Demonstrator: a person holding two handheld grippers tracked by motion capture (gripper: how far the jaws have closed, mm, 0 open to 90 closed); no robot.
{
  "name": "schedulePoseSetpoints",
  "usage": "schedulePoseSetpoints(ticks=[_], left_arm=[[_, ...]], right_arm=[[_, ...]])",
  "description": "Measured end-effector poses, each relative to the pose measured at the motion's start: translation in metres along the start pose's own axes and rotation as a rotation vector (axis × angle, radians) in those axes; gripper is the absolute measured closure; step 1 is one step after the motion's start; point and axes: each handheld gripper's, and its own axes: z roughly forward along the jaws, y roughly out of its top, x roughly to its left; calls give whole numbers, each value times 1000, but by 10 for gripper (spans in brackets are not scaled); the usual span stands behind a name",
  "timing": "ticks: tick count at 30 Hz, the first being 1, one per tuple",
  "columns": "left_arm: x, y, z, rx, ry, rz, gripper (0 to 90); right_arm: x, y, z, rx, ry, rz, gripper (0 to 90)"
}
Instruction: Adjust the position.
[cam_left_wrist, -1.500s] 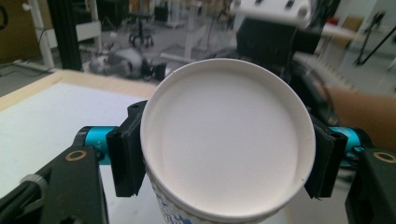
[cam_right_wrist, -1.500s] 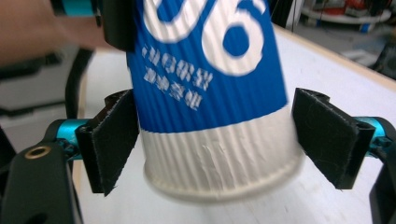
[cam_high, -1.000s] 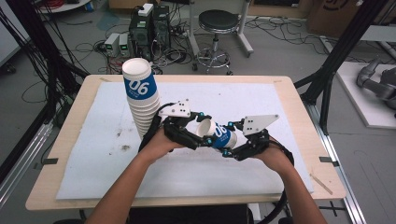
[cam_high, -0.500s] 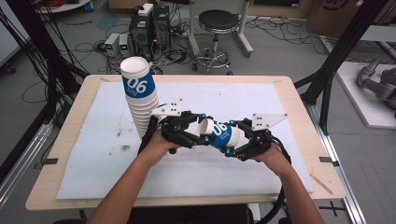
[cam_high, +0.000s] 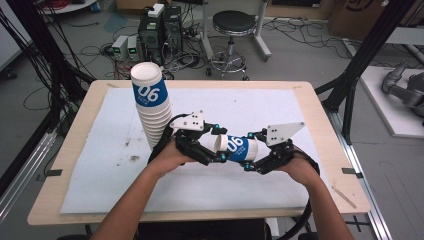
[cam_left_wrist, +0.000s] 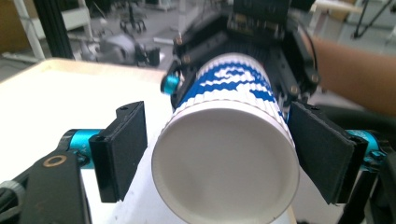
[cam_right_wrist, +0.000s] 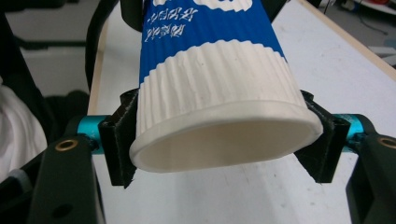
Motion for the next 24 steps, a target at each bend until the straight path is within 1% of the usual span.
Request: schedulePoseSetpoints(ticks=[1, 2, 3, 4, 5, 6, 7, 8, 9, 10, 11, 13, 14, 15, 16, 17, 18, 19, 20, 21, 23, 24], left_arm=[[0, -1, 2, 22, -15, 3, 214], [-1, -2, 4, 41, -25, 11, 225], [-2, -4, 8, 55, -61, 25, 253], [-2, -4, 8, 55, -61, 25, 291], [-4, -5, 10, 65, -76, 45, 294], [-3, -6, 11, 66, -85, 47, 298], [-3, -6, 11, 66, -85, 47, 302], [-1, -8, 11, 55, -100, 28, 302], [-1, -8, 11, 55, -100, 28, 301], [1, -10, 10, 43, -106, 14, 299], [3, -12, 9, 8, -106, -3, 300], [4, -14, 6, -38, -107, -6, 300], [4, -14, 6, -38, -107, -6, 301], [5, -15, 4, -69, -114, -11, 301], [5, -16, 2, -99, -121, -19, 301], [7, -17, -1, -153, -141, -36, 303], [7, -18, -2, -165, -146, -39, 303], [7, -18, -2, -165, -146, -39, 303], [7, -19, -2, -167, -147, -35, 305], [7, -19, -2, -167, -147, -35, 308], [5, -21, -1, -131, -139, -22, 309], [5, -21, -1, -131, -139, -22, 307]], right_arm=[[0, 2, -2, 17, 8, -25, 269], [0, 3, -3, 19, 14, -30, 270], [0, 3, -4, 25, 23, -34, 269], [0, 3, -4, 25, 23, -34, 269], [-1, 5, -4, 44, 39, -47, 270], [0, 5, -5, 54, 47, -49, 270], [0, 5, -5, 60, 53, -46, 269], [0, 4, -5, 59, 54, -42, 258], [0, 4, -5, 55, 54, -24, 237], [-1, 4, -4, 48, 52, -2, 220], [-1, 3, -3, 35, 47, 23, 214], [-1, 0, -2, 1, 41, 53, 200], [-1, -1, -2, -27, 43, 77, 192], [-2, -3, -2, -61, 55, 110, 186], [-2, -3, -2, -61, 55, 110, 186], [-3, -5, -3, -118, 72, 133, 186], [-3, -6, -2, -144, 80, 145, 187], [-3, -6, -2, -163, 88, 150, 209], [-3, -6, -2, -177, 98, 143, 222], [-3, -5, -2, -180, 98, 131, 238], [-4, -5, -4, -180, 104, 109, 260], [-4, -5, -4, -180, 104, 109, 260]])
